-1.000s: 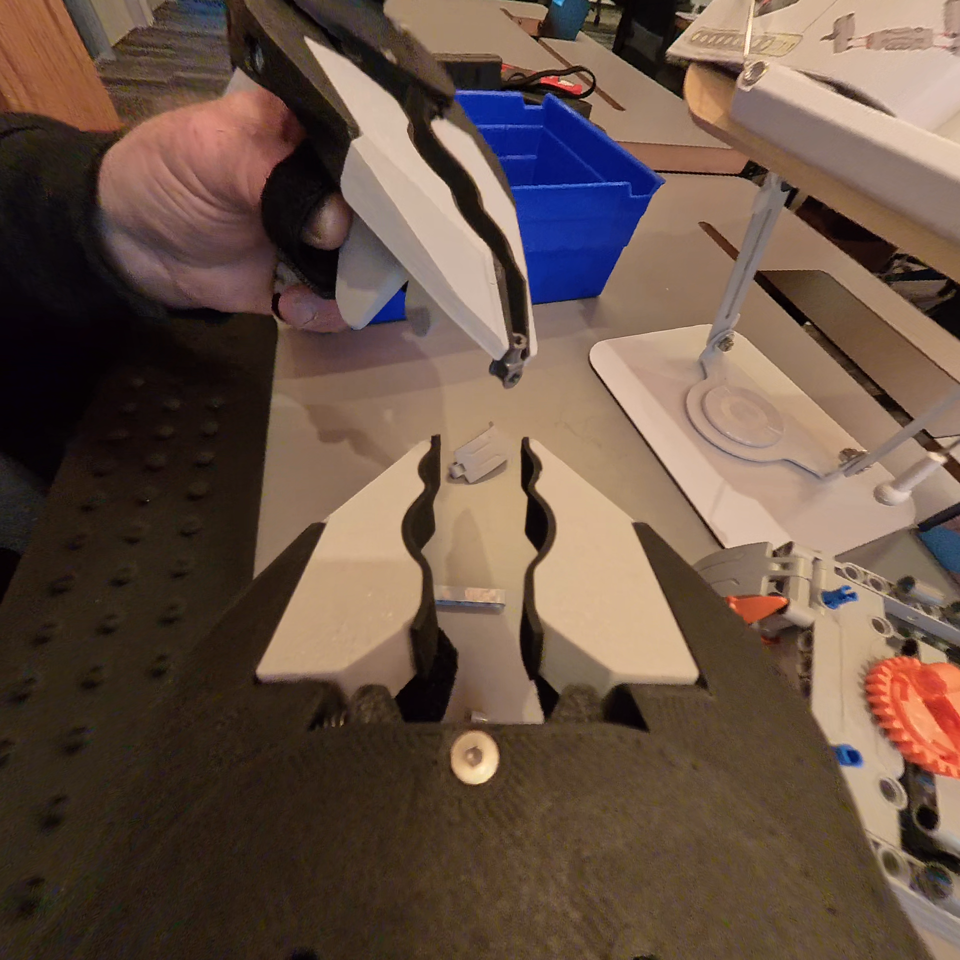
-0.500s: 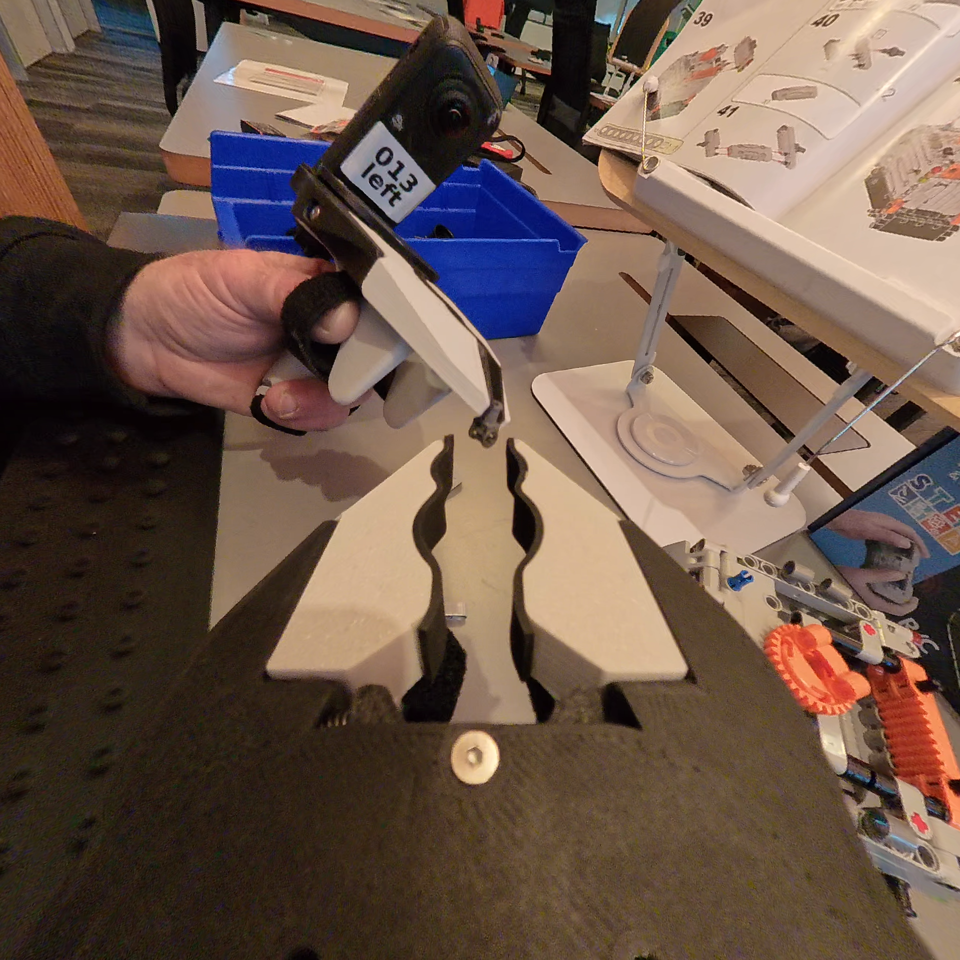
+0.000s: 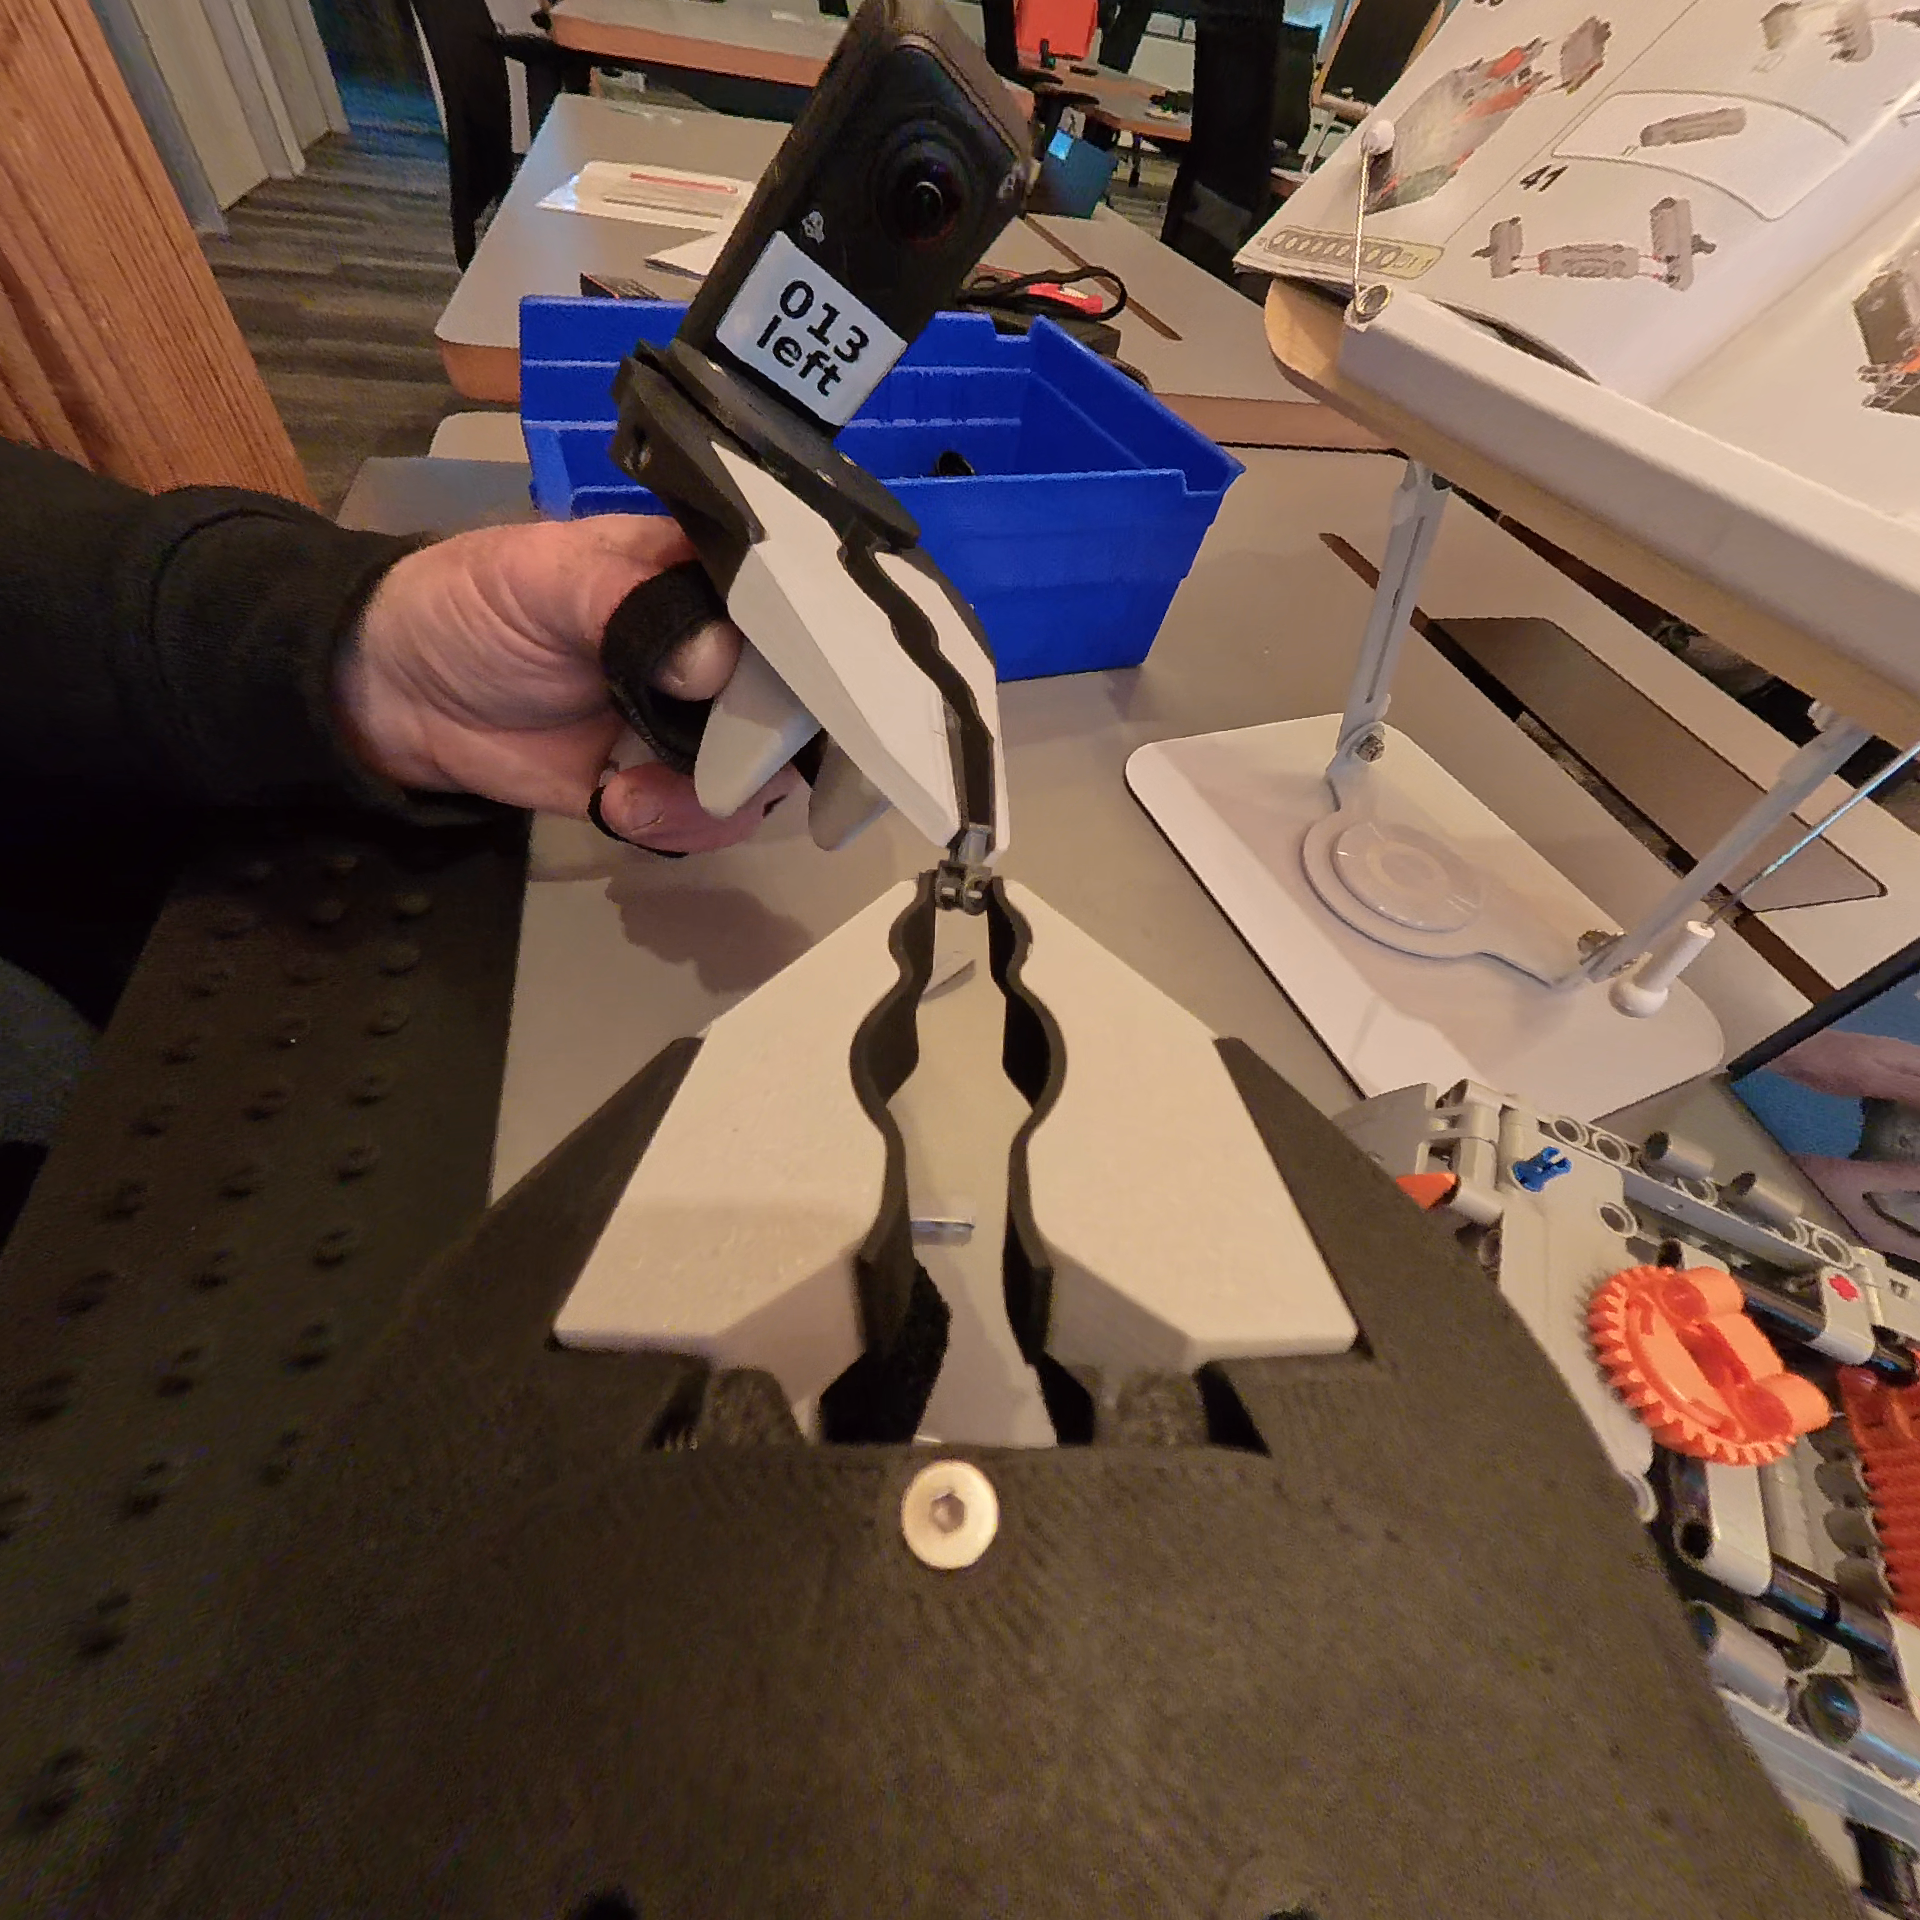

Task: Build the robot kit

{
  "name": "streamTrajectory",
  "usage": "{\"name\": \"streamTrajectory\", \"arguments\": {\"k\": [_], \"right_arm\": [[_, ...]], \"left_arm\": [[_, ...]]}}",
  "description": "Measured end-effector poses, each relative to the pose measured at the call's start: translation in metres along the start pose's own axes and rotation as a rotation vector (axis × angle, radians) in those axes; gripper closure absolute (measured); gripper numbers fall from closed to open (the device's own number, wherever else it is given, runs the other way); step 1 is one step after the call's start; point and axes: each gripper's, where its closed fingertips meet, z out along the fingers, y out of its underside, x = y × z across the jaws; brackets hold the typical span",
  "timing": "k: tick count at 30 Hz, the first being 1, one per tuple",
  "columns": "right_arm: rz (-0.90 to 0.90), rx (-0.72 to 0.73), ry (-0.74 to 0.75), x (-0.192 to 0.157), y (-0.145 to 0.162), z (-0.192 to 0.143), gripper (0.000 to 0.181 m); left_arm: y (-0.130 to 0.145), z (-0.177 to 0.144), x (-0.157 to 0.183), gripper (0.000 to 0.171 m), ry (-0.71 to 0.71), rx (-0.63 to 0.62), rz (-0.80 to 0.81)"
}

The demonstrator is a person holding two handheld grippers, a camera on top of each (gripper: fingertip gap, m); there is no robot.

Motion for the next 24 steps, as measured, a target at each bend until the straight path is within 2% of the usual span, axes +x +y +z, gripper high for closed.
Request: {"name": "streamTrajectory", "arguments": {"k": [7, 14, 24], "right_arm": [[-0.074, -0.049, 0.028, 0.002, 0.005, -0.001, 0.175], [-0.081, -0.064, 0.009, 0.001, 0.008, -0.001, 0.175], [-0.101, -0.110, -0.012, 0.001, 0.017, -0.002, 0.175]], "left_arm": [[0.005, -0.002, -0.006, 0.167, -0.053, -0.038, 0.051], [0.010, -0.004, -0.008, 0.171, -0.091, -0.083, 0.098], [0.021, -0.009, -0.015, 0.169, -0.169, -0.157, 0.153]]}}
